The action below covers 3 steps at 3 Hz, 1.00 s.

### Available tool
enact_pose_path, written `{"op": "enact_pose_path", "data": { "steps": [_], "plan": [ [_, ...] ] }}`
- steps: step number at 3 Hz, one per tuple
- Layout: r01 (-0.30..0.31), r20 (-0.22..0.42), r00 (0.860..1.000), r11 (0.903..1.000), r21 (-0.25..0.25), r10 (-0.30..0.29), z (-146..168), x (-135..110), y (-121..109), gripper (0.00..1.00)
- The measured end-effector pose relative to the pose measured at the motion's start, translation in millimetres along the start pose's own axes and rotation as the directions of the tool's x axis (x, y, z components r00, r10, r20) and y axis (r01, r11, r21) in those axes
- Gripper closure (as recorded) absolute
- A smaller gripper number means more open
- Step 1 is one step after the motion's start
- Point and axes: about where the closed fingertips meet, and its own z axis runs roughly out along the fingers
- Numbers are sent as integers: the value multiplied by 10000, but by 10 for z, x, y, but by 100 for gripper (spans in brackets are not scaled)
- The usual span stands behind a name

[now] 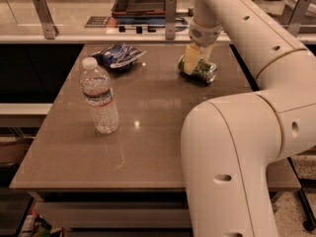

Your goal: Place green can upright

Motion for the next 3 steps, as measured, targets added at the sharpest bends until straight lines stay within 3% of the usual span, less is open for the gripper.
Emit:
{"op": "enact_pose_path", "data": {
  "steps": [2, 3],
  "plan": [
    [20, 268, 9996, 9999, 146, -23, 80, -100, -43, 87],
    [25, 322, 9995, 9998, 173, -31, 98, -124, -52, 100]
  ]
}}
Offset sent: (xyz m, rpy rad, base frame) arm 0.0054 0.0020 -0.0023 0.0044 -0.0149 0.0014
